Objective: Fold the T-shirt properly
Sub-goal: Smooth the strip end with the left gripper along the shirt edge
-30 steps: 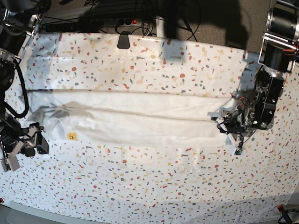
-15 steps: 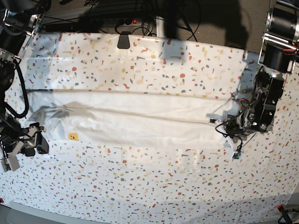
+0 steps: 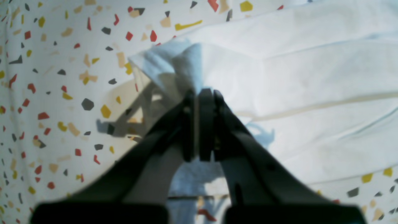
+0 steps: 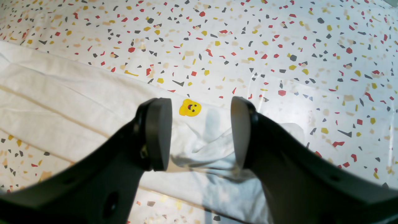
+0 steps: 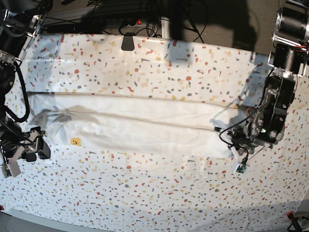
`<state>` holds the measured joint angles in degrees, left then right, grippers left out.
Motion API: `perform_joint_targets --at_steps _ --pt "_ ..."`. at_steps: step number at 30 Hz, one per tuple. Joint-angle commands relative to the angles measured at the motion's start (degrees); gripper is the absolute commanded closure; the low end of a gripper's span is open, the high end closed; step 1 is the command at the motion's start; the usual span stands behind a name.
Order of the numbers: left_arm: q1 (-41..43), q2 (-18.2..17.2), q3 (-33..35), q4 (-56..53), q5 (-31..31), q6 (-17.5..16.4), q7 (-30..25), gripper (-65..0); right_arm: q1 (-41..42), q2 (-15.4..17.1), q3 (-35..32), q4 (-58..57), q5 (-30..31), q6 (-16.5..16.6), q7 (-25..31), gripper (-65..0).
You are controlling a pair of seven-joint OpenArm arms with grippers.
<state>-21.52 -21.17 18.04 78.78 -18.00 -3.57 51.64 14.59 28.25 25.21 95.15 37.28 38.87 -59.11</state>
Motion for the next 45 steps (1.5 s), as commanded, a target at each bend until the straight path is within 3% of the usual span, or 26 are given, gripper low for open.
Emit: perform_joint_targets --at_steps 1,8,10,13,15,24,28,31,34,40,42,45 --pt "-0.55 -1.31 -0.44 1.03 0.66 0.11 -0.50 0.0 1.25 1.09 0.44 0.94 0.68 0.17 0.72 -30.4" --pt "4.59 -6.34 -0.44 1.03 2.45 1.44 -7.26 0.0 1.25 1.09 0.44 0.96 0.70 0.17 0.50 -30.4" --pt "4.52 -6.84 -0.44 1.03 1.38 2.91 -6.47 0.0 1.25 1.09 0.44 0.96 0.70 0.15 0.44 -30.4" --pt "4.07 -6.75 -0.44 1.03 0.85 2.91 -6.21 -11.2 1.22 1.09 0.44 0.96 0.72 0.17 0.13 -30.4" --pt "4.07 -6.78 -0.44 1.03 -0.48 2.82 -5.46 -15.1 1.22 1.09 0.44 0.96 0.70 0.17 0.02 -30.4" --pt "3.98 -8.33 -0.44 1.01 -0.70 2.69 -2.93 -15.7 1.25 1.09 0.44 0.96 0.90 0.17 -0.35 -30.4" --pt "2.40 -9.22 -0.44 1.05 -0.61 3.78 3.02 -15.7 1.22 1.09 0.44 0.94 0.87 0.17 -1.33 -30.4" --pt "1.57 -9.16 -0.44 1.09 3.91 4.63 5.46 -15.7 1.25 1.09 0.44 0.94 0.87 0.15 -1.40 -30.4" --pt "1.53 -9.18 -0.44 1.09 12.59 4.72 6.08 -15.7 1.25 1.09 0.44 0.94 0.87 0.17 -1.38 -30.4" --pt "1.51 -9.18 -0.44 1.09 19.30 10.12 6.21 -15.8 1.25 1.09 0.44 0.94 0.90 0.17 -1.38 -30.4" --pt "1.53 -9.16 -0.44 1.09 19.26 10.03 6.29 -20.1 1.25 1.09 0.44 0.94 0.90 0.17 -1.38 -30.4" --pt "1.53 -9.18 -0.44 1.09 19.26 9.92 5.95 -34.4 1.25 1.09 0.44 0.94 0.87 0.17 -1.40 -30.4"
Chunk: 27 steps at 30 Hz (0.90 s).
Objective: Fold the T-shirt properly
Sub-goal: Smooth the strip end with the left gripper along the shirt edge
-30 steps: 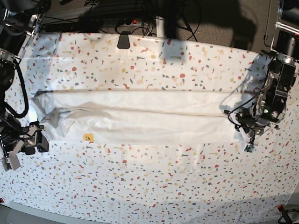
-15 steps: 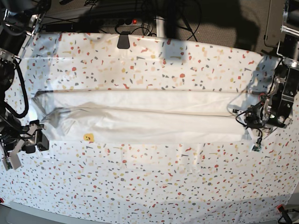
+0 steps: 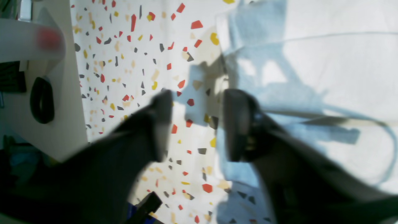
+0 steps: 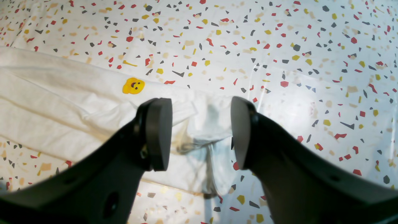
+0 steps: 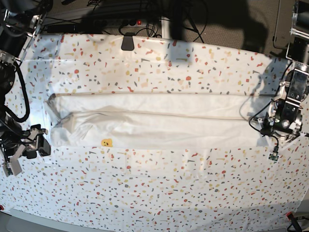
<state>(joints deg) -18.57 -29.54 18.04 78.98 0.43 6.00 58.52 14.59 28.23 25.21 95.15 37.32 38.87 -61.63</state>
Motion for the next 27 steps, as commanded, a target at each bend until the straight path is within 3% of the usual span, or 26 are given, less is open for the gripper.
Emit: perform_joint_targets --at_steps 1,3,16,23,27 --pt "-1.42 -0.81 -0.44 0.90 0.72 0.02 -1.11 -39.0 1.25 1.11 0.44 0.94 0.83 0.17 1.11 -30.4" --pt "-1.42 -0.83 -0.44 0.90 -0.44 -1.95 -1.11 -45.5 1.25 1.11 0.44 0.94 0.83 0.17 1.11 -30.4" --pt "-1.42 -0.83 -0.44 0.90 -0.39 -2.60 -2.84 -45.3 1.25 1.11 0.44 0.94 0.85 0.17 1.11 -30.4" --pt "-1.49 -0.83 -0.44 0.90 13.27 -2.51 -2.82 -45.1 1.22 1.11 0.44 0.94 0.90 0.17 3.30 -30.4" --pt "-1.62 -0.81 -0.44 0.90 8.63 -2.38 -2.82 -45.1 1.20 1.11 0.44 0.94 0.90 0.17 5.16 -30.4"
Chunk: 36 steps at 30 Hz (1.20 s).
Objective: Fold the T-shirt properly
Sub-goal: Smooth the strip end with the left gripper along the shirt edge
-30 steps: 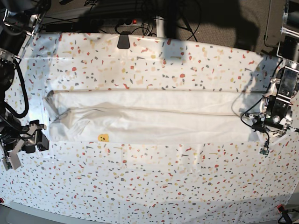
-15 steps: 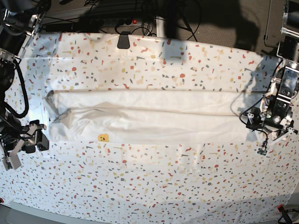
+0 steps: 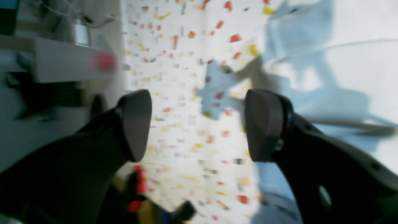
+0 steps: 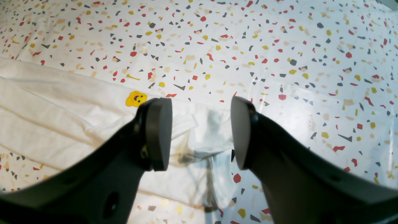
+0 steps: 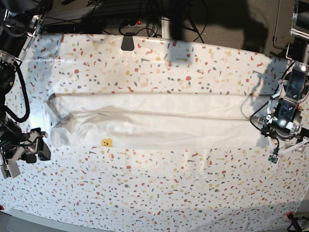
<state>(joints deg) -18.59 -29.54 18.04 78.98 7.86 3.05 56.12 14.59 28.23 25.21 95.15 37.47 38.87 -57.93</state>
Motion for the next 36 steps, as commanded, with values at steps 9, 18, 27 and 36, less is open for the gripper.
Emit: perform_joint_targets --at_steps 9,18,27,36 --pt "-5.90 -0.83 -10.32 0.76 -18.03 -13.97 -2.19 -45.1 -5.68 1.11 0.44 0.96 0.68 0.24 5.38 -30.4" --pt "-6.19 -0.90 -24.50 -6.62 -41.35 -32.13 0.33 -45.1 -12.46 1.09 0.44 0.96 1.03 0.24 6.95 -30.4" --pt "-10.54 -1.40 -24.50 -31.82 -49.90 -34.82 0.76 -45.1 -18.53 0.83 0.46 2.32 1.81 1.13 7.13 -30.4" --pt "-14.60 -5.01 -24.50 -34.36 -49.22 -35.17 -1.44 -45.1 -19.41 0.81 0.44 3.85 2.03 1.13 6.34 -30.4"
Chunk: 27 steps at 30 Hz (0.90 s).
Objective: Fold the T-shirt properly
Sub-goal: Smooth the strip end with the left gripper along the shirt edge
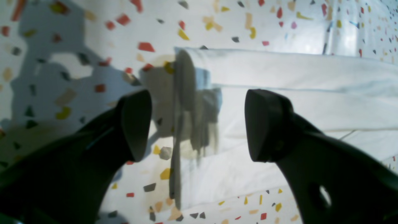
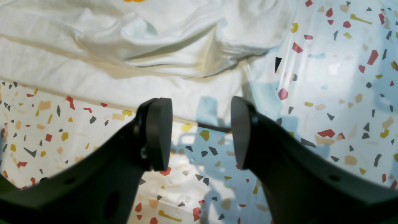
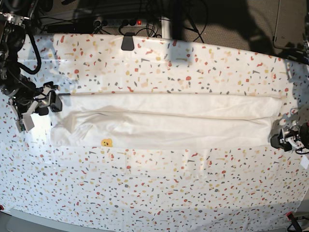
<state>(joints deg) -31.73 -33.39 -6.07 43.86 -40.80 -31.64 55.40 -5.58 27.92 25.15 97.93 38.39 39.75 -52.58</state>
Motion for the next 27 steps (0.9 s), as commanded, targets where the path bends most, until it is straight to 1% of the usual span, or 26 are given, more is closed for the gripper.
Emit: perform_joint_targets --at_steps 1,3,4,7,9,13,16,17,20,23,27 --pt "-1.44 -1.46 -0.37 0.57 0.09 -1.09 -0.76 -45.1 0.76 1.09 0.50 1.07 1.14 0.25 0.83 -30.4" --pt "-1.44 -1.92 -0.37 -0.87 -0.09 -3.17 0.00 -45.1 0.76 1.11 0.50 1.07 1.36 0.25 0.66 -30.4" --pt "-1.46 -2.03 -0.37 -1.97 -1.16 -4.52 0.61 -45.1 0.76 1.09 0.50 1.07 1.31 0.25 0.61 -30.4" --pt "-1.49 -1.81 -0.37 -5.86 -6.60 -8.36 1.84 -45.1 0.76 1.11 0.50 1.07 1.33 0.25 0.66 -30.4" --pt "-1.46 -1.53 -0.37 -8.07 -8.39 -8.36 2.62 -45.1 0.76 1.11 0.50 1.07 1.31 0.25 0.63 -30.4" --pt "-1.44 -1.40 -0.37 -11.30 -8.11 -8.36 1.55 -45.1 0.76 1.11 0.50 1.07 2.93 0.25 0.33 -30.4" --pt "-1.44 -1.40 -0.37 -12.02 -3.65 -8.36 -2.32 -45.1 0.76 1.11 0.50 1.07 4.07 0.25 0.20 -30.4" --pt "-1.42 -1.40 -0.37 -12.02 -2.67 -8.36 -2.71 -45.1 0.76 1.11 0.50 1.07 4.04 0.25 0.20 -30.4" --pt "-0.55 -1.03 -0.37 -12.02 -4.26 -8.36 -0.52 -45.1 0.76 1.11 0.50 1.07 4.07 0.25 0.17 -30.4" --pt "1.27 0.37 -0.37 -12.00 -9.20 -8.36 2.69 -45.1 0.79 1.11 0.50 1.07 4.07 0.25 0.22 -30.4" --pt "1.36 2.58 -0.37 -12.00 -9.92 -8.36 3.76 -45.1 0.81 1.11 0.50 1.07 4.13 0.25 0.24 -30.4"
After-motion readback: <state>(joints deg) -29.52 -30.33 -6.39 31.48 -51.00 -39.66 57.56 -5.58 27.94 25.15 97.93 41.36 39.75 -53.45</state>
